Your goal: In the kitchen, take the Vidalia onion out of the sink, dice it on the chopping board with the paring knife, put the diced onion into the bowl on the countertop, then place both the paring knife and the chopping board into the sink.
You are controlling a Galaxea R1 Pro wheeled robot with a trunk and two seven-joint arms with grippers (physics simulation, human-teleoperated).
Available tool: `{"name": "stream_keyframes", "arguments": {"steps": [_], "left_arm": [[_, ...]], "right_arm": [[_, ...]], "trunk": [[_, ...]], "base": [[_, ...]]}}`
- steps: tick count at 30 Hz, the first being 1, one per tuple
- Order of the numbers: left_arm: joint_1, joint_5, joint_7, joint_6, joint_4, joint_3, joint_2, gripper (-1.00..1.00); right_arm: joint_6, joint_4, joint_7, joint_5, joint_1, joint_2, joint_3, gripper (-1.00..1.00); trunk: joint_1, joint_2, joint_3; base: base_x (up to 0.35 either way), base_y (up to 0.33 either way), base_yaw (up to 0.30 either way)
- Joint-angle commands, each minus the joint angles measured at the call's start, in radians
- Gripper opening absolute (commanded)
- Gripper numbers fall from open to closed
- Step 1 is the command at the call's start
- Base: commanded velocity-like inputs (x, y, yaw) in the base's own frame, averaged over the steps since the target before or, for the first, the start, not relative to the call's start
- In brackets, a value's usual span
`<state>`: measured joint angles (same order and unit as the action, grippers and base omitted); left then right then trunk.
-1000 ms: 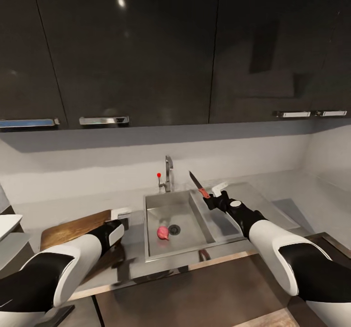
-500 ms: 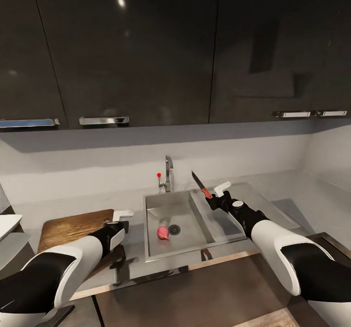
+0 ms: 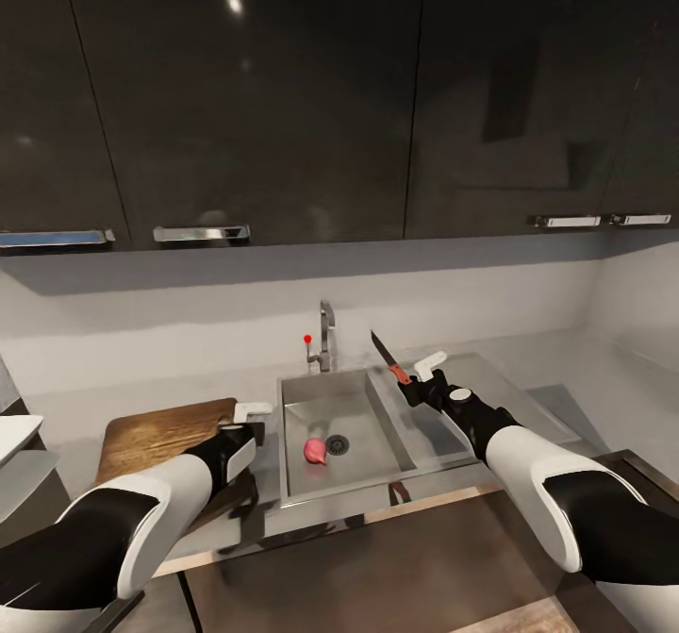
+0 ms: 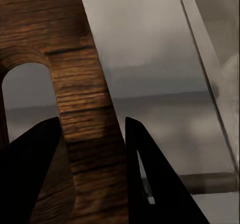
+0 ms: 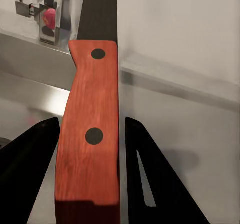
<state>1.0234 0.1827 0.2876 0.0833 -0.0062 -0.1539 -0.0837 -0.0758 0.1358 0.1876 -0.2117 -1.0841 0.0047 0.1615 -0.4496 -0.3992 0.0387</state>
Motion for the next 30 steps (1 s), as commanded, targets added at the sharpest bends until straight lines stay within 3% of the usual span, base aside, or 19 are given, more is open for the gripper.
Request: {"name": "stream_keyframes", "arguments": {"steps": [1, 15, 30], "left_arm": [[0.000, 0.009, 0.005, 0.005, -0.010, -0.010, -0.001, -1.00], [0.001, 0.007, 0.016, 0.006, -0.048, -0.010, -0.022, -1.00], [0.001, 0.010, 0.020, 0.009, -0.045, -0.008, 0.001, -1.00]], "right_arm": [[-0.004, -0.001, 0.000, -0.009, 0.000, 0.000, 0.001, -1.00], [-0.002, -0.001, -0.032, -0.011, 0.000, -0.002, 0.000, -1.00], [-0.001, -0.022, -0.040, -0.010, 0.000, -0.001, 0.000, -1.00]], "trunk": [[0.000, -0.001, 0.000], [0.000, -0.001, 0.000], [0.000, -0.001, 0.000]], "base": [[0.000, 0.000, 0.000], [0.000, 0.000, 0.000], [0.000, 0.000, 0.000]]}}
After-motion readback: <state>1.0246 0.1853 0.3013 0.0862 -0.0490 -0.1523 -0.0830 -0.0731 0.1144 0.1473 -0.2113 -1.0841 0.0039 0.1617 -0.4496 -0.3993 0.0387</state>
